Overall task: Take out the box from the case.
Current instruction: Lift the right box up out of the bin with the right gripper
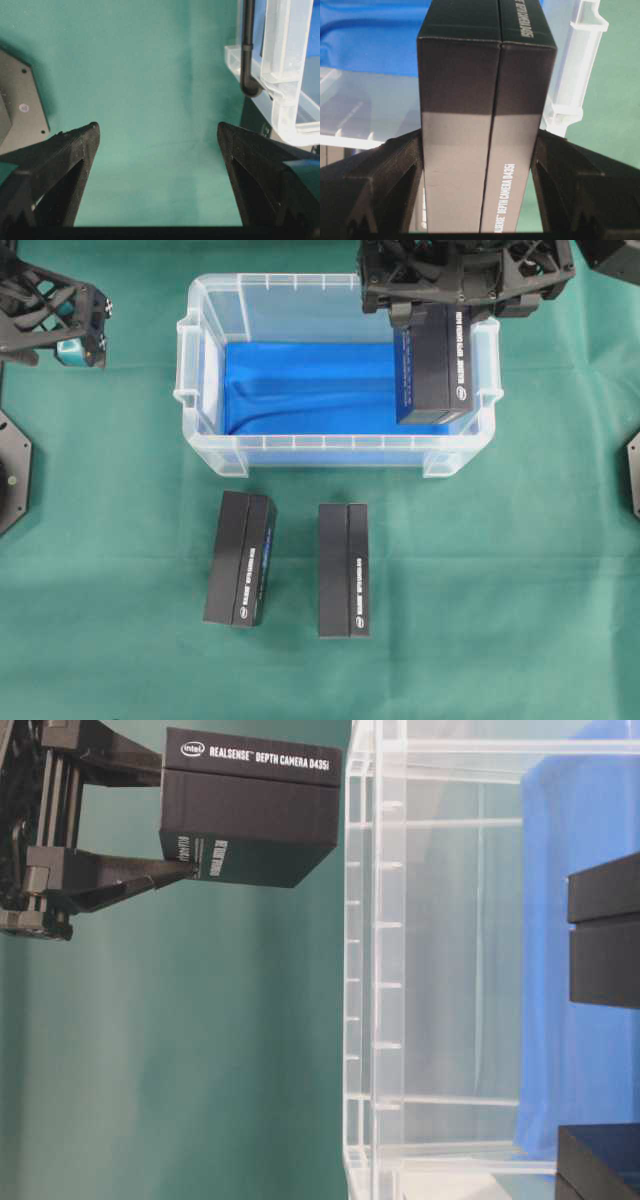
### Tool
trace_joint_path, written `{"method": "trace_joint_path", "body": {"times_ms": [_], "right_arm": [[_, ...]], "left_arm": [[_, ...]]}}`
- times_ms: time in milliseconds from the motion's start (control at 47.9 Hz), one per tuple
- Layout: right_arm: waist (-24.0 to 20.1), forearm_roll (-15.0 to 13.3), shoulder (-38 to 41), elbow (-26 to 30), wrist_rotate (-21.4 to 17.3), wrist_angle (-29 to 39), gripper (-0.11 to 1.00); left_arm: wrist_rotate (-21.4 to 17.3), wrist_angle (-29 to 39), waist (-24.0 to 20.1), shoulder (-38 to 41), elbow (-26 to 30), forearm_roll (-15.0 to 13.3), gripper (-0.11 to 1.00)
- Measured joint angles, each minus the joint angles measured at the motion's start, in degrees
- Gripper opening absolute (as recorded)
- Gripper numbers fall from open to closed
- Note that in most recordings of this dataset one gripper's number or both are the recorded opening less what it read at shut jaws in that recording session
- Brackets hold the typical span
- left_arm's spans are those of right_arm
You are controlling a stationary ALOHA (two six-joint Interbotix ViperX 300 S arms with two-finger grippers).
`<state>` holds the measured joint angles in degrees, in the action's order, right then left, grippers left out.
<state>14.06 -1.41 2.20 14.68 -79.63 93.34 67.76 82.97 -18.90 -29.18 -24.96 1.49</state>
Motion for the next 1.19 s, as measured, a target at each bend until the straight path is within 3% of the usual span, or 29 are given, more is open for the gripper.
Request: {"method": "trace_joint_path", "body": {"times_ms": [940, 1191], "right_arm": [[-0.09, -0.62, 0.00, -0.09, -0.09, 0.09, 0.65], [-2.46, -0.62, 0.00, 0.00, -0.18, 0.09, 0.65]], "left_arm": [[0.00, -0.09, 0.00, 0.00, 0.00, 0.00, 0.96], [-0.09, -0.09, 0.09, -0.09, 0.09, 0.00, 0.96]]}}
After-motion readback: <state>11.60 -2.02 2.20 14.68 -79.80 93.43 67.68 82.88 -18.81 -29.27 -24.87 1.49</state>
